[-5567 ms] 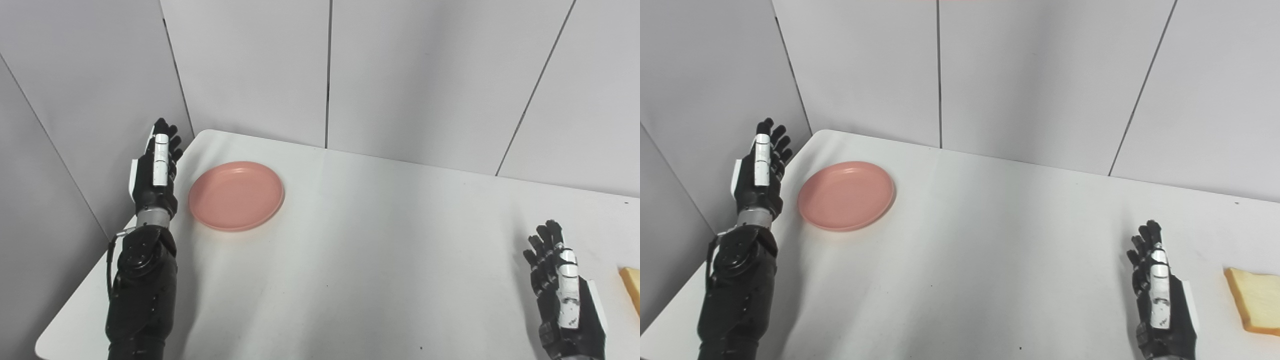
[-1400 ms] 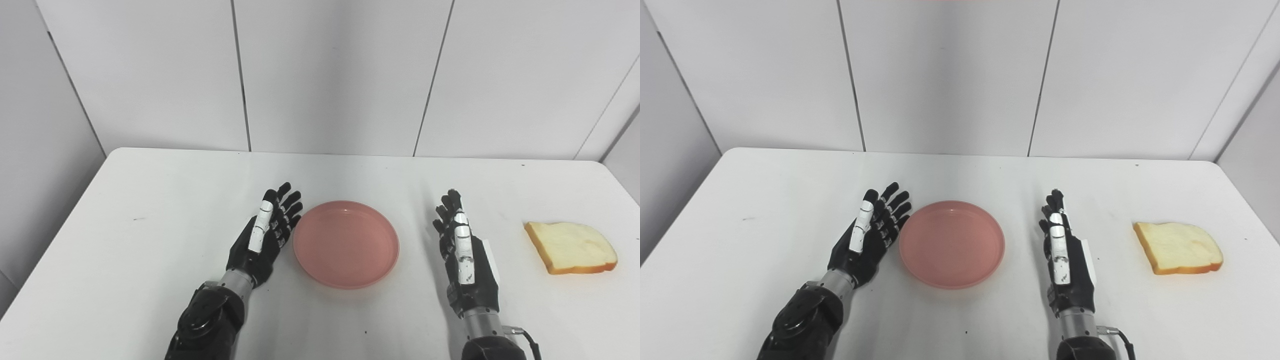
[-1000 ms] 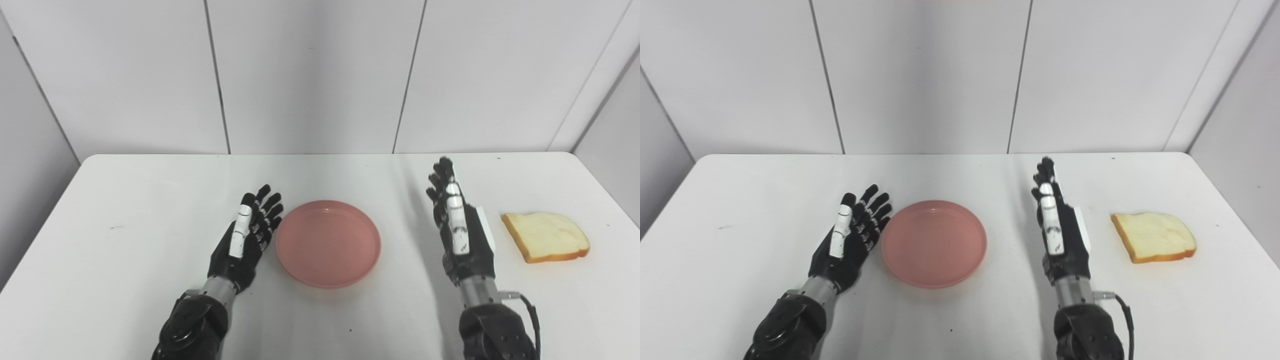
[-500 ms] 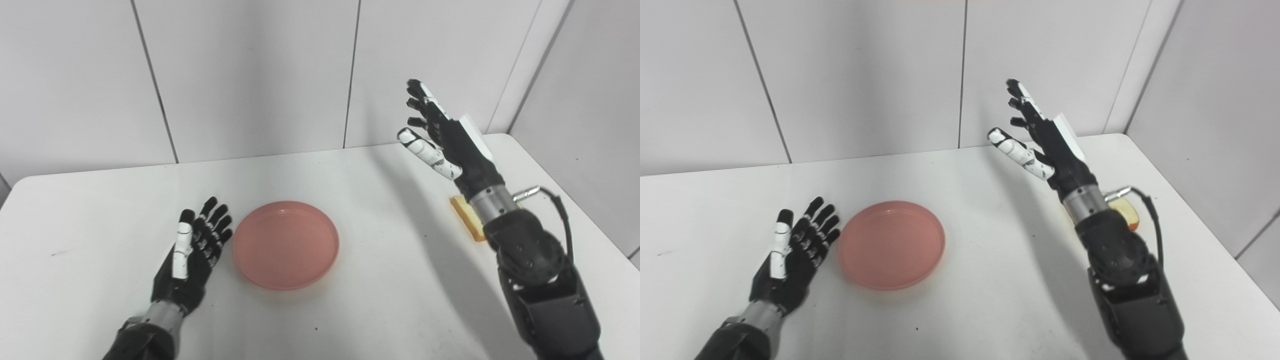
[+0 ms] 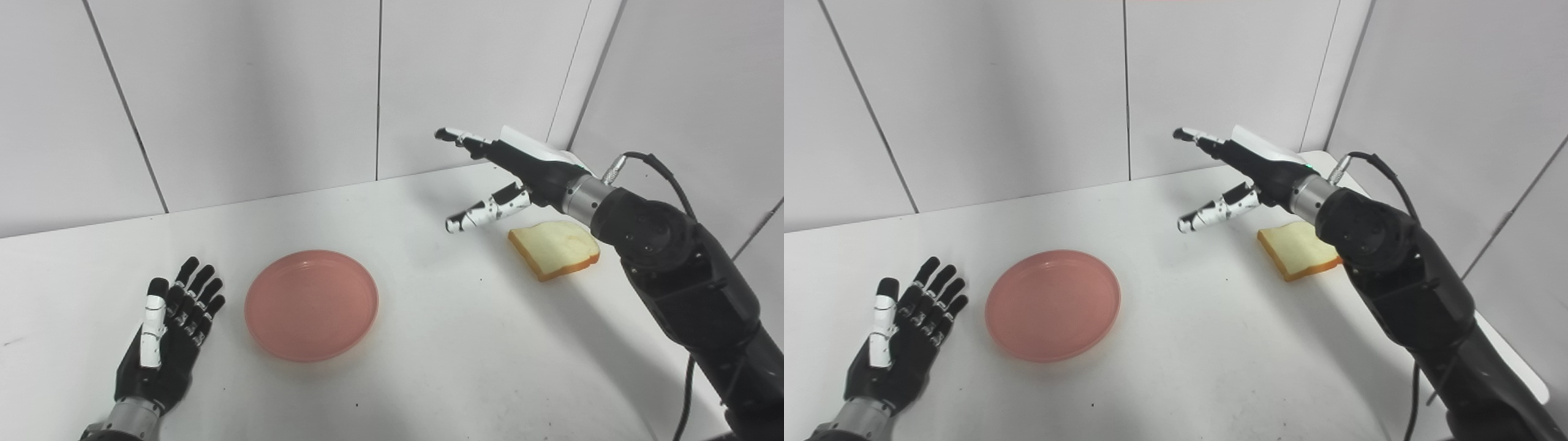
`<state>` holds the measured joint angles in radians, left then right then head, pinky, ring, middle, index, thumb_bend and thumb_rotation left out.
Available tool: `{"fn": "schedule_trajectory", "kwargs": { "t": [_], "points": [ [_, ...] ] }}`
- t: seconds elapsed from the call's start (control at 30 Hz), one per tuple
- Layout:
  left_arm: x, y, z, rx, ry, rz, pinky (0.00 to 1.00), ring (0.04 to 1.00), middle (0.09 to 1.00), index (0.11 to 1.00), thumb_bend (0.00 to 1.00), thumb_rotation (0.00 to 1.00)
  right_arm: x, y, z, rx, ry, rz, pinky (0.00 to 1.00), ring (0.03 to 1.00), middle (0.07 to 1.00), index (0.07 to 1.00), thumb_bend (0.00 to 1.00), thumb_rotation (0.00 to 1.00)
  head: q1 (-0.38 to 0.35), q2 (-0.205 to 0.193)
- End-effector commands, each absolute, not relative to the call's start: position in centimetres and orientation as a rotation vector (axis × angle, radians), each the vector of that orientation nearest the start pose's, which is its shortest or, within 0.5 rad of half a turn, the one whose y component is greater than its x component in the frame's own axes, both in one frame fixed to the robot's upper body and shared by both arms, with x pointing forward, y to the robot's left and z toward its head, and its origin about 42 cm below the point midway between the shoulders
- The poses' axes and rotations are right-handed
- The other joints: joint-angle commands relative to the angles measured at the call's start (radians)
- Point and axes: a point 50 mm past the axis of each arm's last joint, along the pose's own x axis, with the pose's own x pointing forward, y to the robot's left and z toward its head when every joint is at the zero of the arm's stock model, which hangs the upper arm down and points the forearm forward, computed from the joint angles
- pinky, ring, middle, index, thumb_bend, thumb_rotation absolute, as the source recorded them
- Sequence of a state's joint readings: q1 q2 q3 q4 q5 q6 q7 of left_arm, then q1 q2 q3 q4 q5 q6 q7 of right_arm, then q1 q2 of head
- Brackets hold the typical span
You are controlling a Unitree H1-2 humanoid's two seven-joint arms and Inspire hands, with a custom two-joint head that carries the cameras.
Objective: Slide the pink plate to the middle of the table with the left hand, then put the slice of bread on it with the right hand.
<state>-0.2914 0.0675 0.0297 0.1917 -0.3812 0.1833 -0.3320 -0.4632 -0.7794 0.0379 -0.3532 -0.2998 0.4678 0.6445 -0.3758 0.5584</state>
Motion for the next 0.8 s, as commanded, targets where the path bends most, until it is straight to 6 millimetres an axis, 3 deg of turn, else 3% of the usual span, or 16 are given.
{"fn": "schedule_trajectory", "kwargs": {
  "t": [0.0,0.27,0.4,0.77],
  "points": [
    [37.6,20.8,12.5,-0.315,0.069,-0.404,1.0,0.986,0.987,0.979,0.82,0.87,35.6,-35.5,38.4,-1.222,-0.043,0.315,0.91,0.979,0.996,0.996,1.0,0.32,-0.008,0.003],
    [37.5,21.7,12.3,-0.332,0.085,-0.395,0.97,0.969,0.975,0.964,0.85,0.83,35.8,-37.3,38.4,-1.362,0.107,0.312,0.9,0.988,1.0,1.0,1.0,0.29,-0.021,0.012],
    [37.4,21.9,12.4,-0.344,0.097,-0.373,0.97,0.956,0.963,0.951,0.84,0.82,35.7,-38.0,38.2,-1.45,0.172,0.295,0.91,0.999,1.0,1.0,1.0,0.34,-0.029,0.016],
    [37.4,22.7,12.0,-0.342,0.119,-0.382,0.95,0.954,0.965,0.95,0.86,0.81,36.5,-40.5,37.1,-1.572,0.362,0.298,0.93,1.0,1.0,1.0,1.0,0.34,-0.035,0.031]
  ]
}}
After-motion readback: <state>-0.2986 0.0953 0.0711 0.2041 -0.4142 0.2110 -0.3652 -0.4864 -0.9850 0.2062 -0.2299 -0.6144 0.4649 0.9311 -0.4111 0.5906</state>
